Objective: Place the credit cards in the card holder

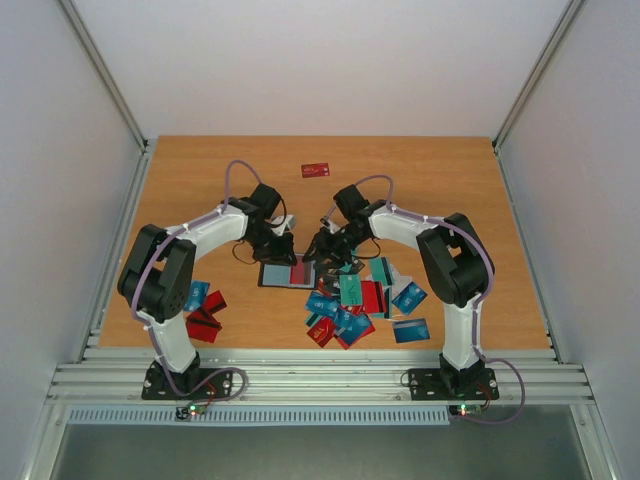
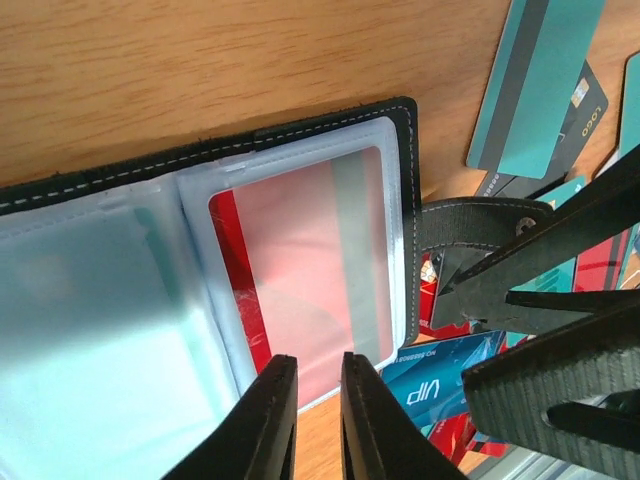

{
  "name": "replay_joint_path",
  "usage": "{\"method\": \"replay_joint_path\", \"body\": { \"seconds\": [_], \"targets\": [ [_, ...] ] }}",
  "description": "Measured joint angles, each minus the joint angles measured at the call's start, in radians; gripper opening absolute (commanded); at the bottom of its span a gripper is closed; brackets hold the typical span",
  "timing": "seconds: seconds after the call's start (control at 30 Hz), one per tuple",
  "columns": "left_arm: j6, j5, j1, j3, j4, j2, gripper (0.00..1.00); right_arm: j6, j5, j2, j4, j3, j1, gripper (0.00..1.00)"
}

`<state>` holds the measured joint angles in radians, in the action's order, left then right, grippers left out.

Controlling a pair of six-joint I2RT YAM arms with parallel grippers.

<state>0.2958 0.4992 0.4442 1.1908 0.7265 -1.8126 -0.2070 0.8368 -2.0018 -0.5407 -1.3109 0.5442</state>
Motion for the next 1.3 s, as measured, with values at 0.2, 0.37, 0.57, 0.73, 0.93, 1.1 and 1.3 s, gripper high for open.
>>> {"method": "replay_joint_path", "body": {
  "seconds": [0.2,0.37,0.57,0.73,0.93,1.1,1.3],
  "targets": [
    [-0.013,-0.002,0.0,0.0,-0.001,-0.002,0.1,-0.021,0.021,-0.019,0.038,0.0,0.0,0.4],
    [-0.018,-0.002,0.0,-0.001,-0.006,-0.029,0.05,-0.023,0.028,-0.063,0.042,0.0,0.0,0.4],
    [-0.023,0.0,0.0,-0.015,-0.016,-0.076,0.01,-0.018,0.032,-0.082,0.035,-0.001,0.0,0.4],
    [-0.028,0.015,0.0,-0.015,-0.027,-0.093,0.0,-0.011,0.033,-0.085,0.023,-0.004,0.0,0.4],
    [-0.035,0.038,-0.002,-0.021,-0.047,-0.1,0.0,-0.008,0.052,-0.097,0.016,-0.014,-0.003,0.4],
    [-0.035,0.051,-0.006,-0.022,-0.053,-0.104,0.0,0.002,0.058,-0.098,0.015,-0.014,-0.004,0.41],
    [-0.035,0.055,-0.008,-0.024,-0.054,-0.103,0.0,0.051,0.041,-0.098,-0.023,-0.028,-0.004,0.41]
  ]
}}
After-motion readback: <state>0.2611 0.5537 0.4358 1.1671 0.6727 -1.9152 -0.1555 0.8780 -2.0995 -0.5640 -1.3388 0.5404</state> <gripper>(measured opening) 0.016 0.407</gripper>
